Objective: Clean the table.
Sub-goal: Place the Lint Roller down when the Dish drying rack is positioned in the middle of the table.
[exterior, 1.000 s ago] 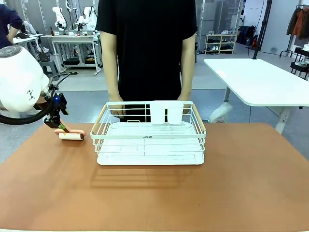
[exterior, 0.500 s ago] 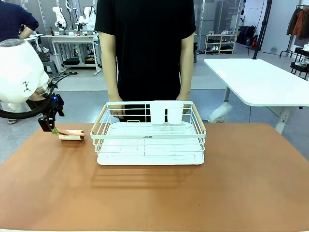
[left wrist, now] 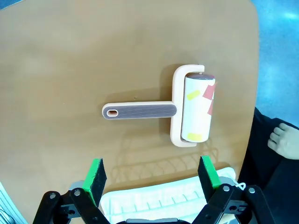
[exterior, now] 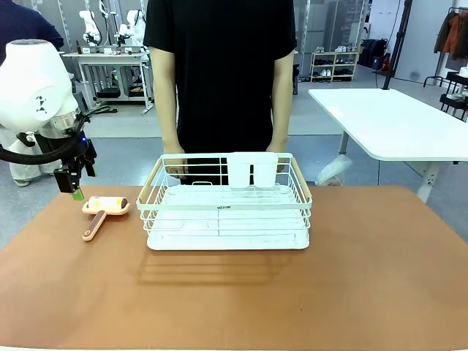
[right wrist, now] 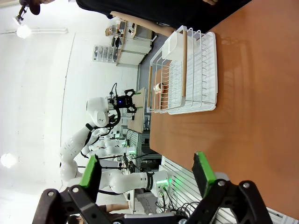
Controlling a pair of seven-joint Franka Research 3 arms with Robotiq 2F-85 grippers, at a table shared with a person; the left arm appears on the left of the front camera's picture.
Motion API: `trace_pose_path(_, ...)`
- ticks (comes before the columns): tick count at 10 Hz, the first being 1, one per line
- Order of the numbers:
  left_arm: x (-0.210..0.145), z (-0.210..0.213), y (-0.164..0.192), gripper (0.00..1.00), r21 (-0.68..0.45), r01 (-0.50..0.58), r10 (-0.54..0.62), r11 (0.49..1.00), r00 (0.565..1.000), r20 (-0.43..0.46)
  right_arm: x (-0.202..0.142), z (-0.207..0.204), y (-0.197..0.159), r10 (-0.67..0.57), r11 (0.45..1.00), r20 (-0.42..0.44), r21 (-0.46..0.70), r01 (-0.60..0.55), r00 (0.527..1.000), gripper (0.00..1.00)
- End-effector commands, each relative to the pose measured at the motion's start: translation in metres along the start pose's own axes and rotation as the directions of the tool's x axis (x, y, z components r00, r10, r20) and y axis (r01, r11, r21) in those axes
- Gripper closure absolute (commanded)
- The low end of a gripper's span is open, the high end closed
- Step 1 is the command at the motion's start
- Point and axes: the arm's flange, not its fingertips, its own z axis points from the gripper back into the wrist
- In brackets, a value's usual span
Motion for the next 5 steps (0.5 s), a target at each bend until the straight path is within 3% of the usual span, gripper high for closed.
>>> trace_pose_path(1, 0.0008, -0.0022, 0.0019, 0.0, 0.0, 0.0, 0.0, 1.0, 1.0, 0.0, -0.0011, 0.0004, 0.0038, 0.004, 1.0, 0.005, 0.01, -0.004, 1.0, 0.0)
trace_pose_path(5, 0.0008, -0.0022, 0.0019, 0.0, 0.0, 0.0, 0.0, 1.0, 1.0, 0.0, -0.0011, 0.0004, 0.0038, 0.004, 1.0, 0.005, 0.01, -0.004, 1.0, 0.0)
